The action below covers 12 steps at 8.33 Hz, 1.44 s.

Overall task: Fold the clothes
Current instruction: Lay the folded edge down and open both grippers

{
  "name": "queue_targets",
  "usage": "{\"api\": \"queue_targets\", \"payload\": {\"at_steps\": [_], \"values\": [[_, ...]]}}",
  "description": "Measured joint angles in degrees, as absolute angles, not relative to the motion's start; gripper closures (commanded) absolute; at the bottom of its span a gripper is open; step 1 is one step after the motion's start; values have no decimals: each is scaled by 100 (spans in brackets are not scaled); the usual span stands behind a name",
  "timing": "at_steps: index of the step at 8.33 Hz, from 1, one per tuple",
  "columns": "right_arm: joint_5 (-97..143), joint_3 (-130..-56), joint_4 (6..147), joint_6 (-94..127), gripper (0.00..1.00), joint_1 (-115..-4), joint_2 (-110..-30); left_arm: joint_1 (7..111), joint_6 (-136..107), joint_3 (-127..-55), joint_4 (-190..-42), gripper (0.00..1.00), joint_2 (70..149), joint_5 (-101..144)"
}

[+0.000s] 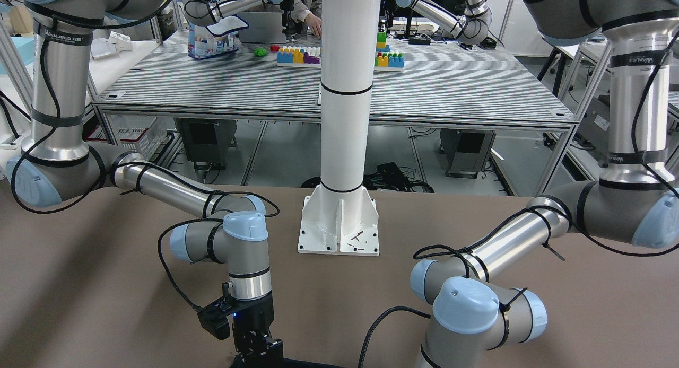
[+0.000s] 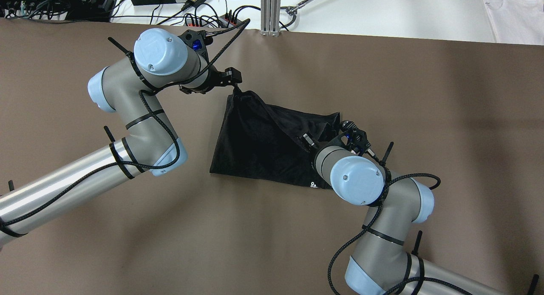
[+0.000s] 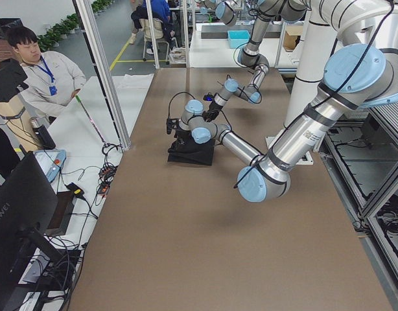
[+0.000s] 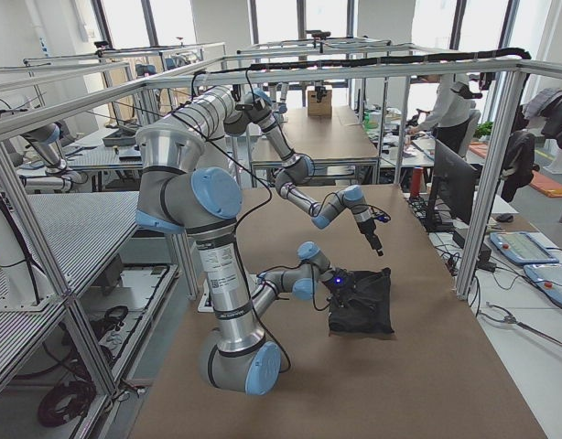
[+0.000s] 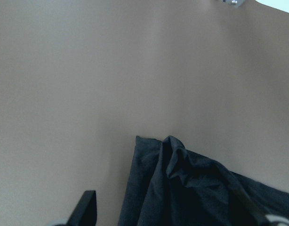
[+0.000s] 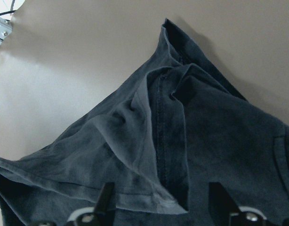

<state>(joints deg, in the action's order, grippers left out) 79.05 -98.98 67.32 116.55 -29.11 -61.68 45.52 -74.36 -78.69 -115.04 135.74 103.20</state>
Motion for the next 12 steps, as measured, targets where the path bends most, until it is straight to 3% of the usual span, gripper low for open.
{"api": "queue_targets", "payload": {"at_steps": [5, 8, 9, 10, 11, 12], "values": [[7858, -9621, 6754, 12006, 100, -3415, -6045, 4553, -7436, -7896, -11496, 0, 13533, 10306], [7611, -8197, 6601, 11985, 99, -3820, -5251, 4553, -7435, -7921, -11496, 0, 13469, 10301], [7485, -7705, 6341, 11976, 85, -3864, -5035, 4553, -7436, -7924, -11496, 0, 13446, 10301], [7387, -7372, 6110, 11965, 39, -3882, -4926, 4551, -7436, -7927, -11496, 0, 13432, 10301], [7290, -7188, 5991, 11944, 6, -3889, -4886, 4551, -7436, -7932, -11496, 0, 13421, 10301], [7172, -7067, 5939, 11826, 6, -3890, -4878, 4551, -7436, -7935, -11496, 0, 13417, 10301]]}}
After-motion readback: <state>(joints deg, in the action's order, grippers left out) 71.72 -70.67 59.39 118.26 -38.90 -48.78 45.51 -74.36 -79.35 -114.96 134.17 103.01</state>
